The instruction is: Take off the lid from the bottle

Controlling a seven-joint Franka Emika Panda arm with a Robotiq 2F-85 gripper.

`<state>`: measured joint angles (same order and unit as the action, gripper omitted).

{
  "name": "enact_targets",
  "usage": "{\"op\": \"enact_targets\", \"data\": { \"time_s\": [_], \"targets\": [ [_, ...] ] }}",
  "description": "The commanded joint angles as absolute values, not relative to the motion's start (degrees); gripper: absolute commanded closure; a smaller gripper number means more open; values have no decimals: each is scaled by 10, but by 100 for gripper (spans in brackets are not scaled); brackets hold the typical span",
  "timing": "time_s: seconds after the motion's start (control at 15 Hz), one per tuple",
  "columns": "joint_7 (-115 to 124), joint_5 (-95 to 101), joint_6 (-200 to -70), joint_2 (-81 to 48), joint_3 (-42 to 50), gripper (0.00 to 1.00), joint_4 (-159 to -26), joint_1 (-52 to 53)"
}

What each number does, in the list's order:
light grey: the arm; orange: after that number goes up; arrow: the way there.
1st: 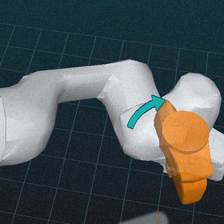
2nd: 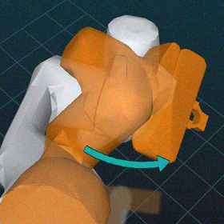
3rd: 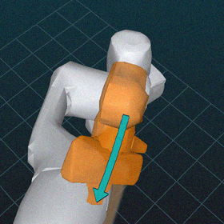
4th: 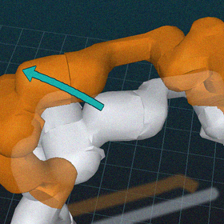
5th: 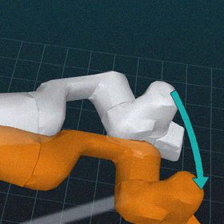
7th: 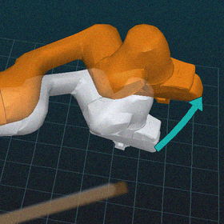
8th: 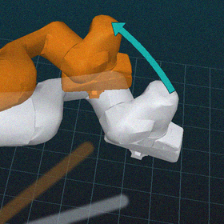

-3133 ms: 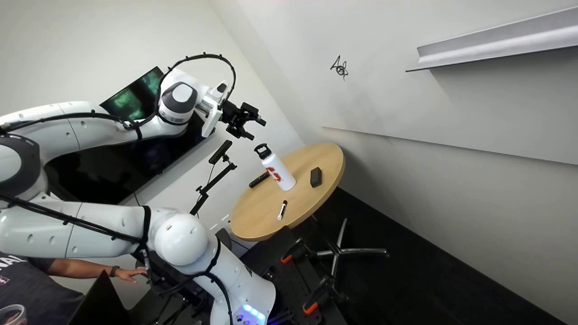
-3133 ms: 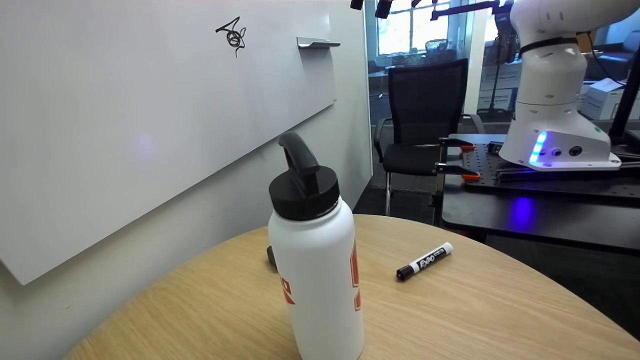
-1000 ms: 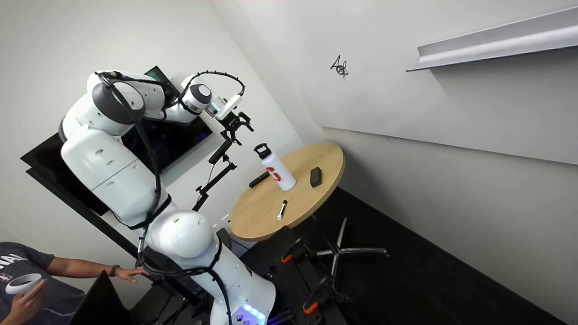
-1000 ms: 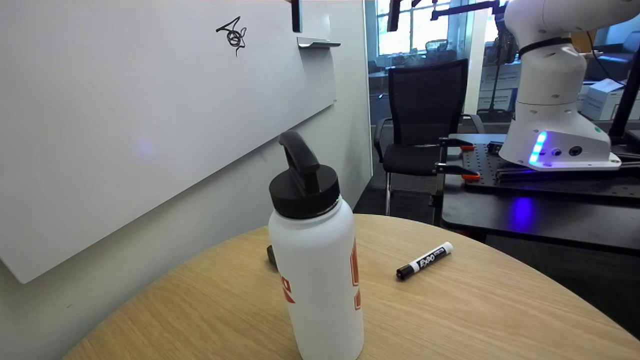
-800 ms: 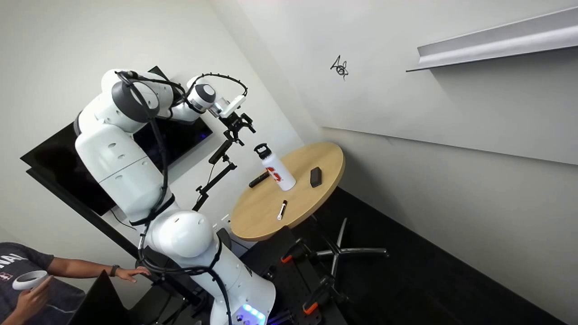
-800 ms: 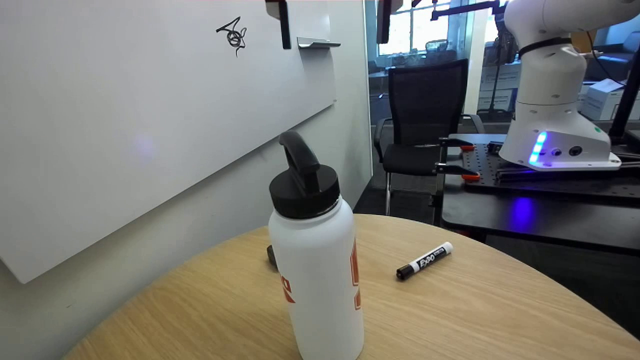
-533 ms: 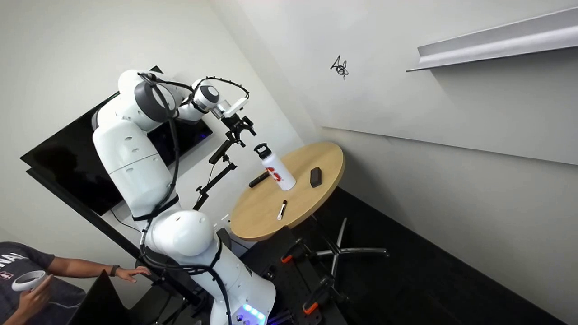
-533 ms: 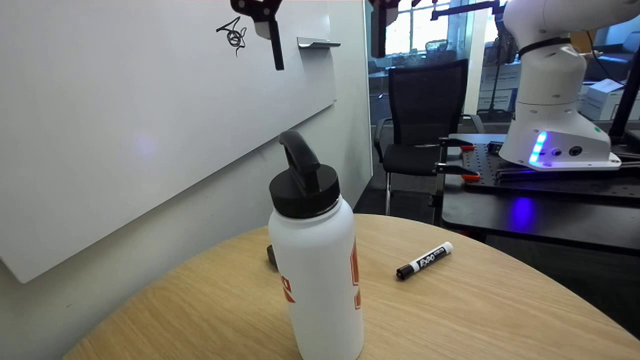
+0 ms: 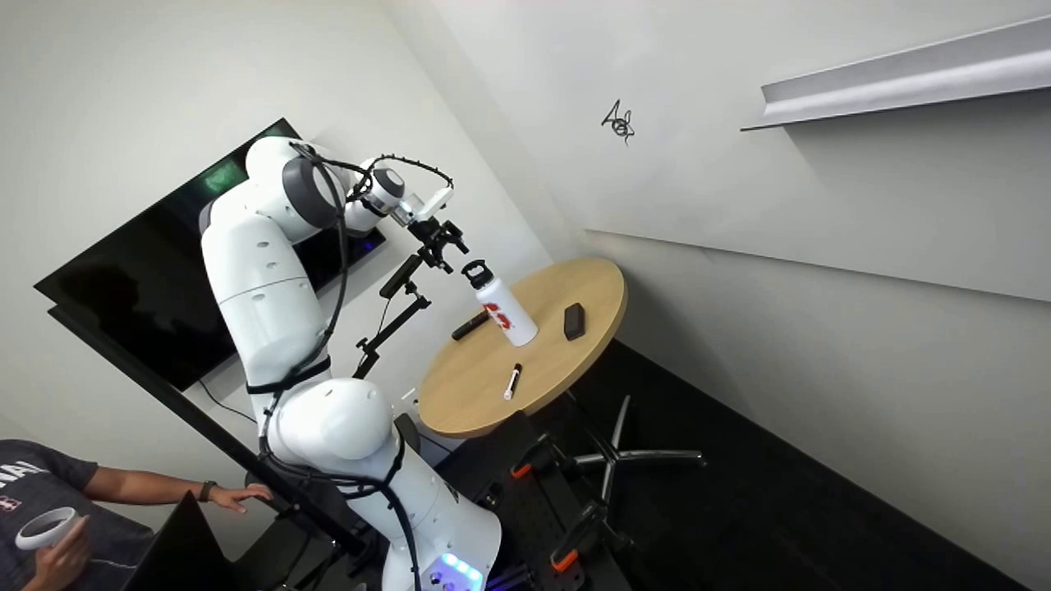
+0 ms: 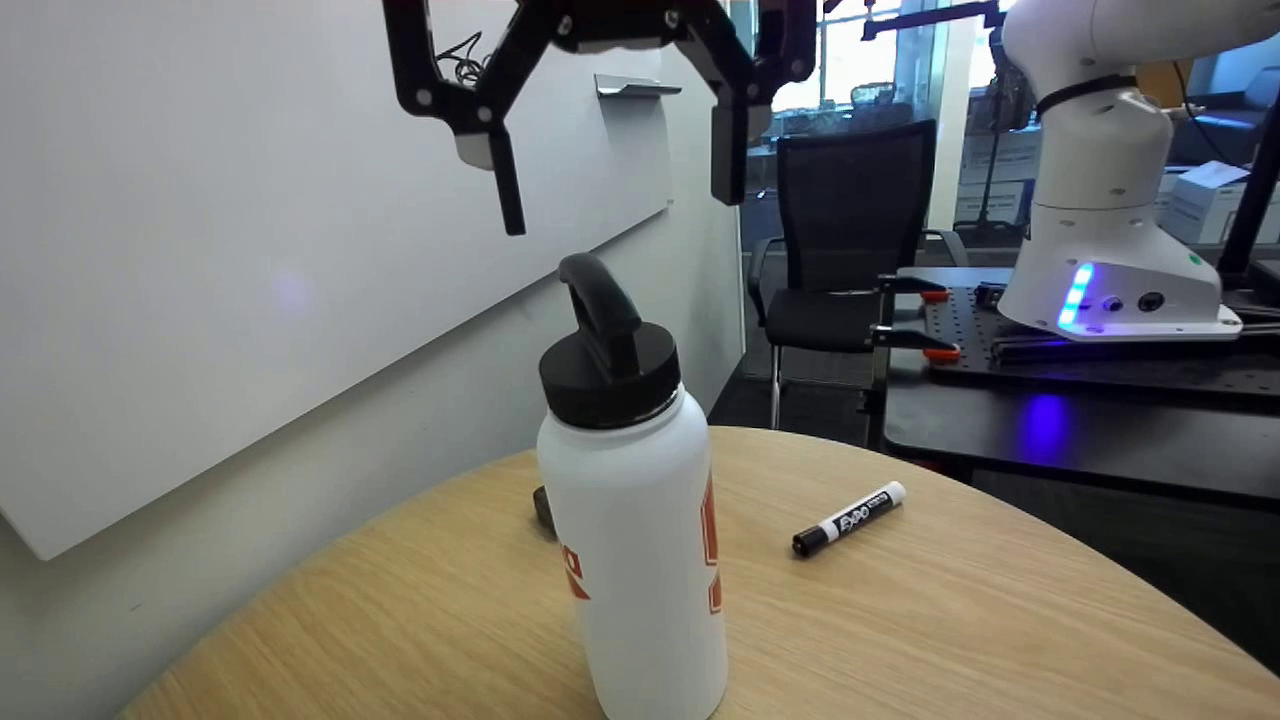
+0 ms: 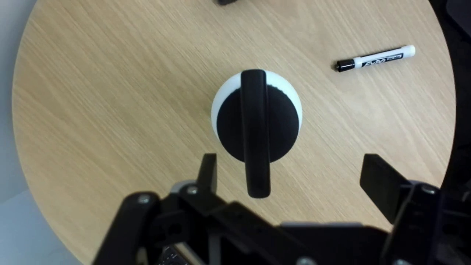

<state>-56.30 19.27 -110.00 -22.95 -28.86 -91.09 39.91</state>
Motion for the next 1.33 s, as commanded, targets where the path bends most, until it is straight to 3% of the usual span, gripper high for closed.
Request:
{"op": "enact_targets", "data": {
  "time_s": [0.0, 0.6, 0.67, 0.8, 1.27],
  "targets": [
    [-574, 205, -1116, -238, -272, 0, -896, 408],
    [-590, 189, -1142, -255, -259, 0, -901, 397],
    [-591, 187, -1147, -255, -259, 25, -904, 395],
    [-590, 185, -1151, -258, -258, 32, -905, 395],
    [-591, 179, -1150, -261, -258, 88, -904, 392]
  ]
}}
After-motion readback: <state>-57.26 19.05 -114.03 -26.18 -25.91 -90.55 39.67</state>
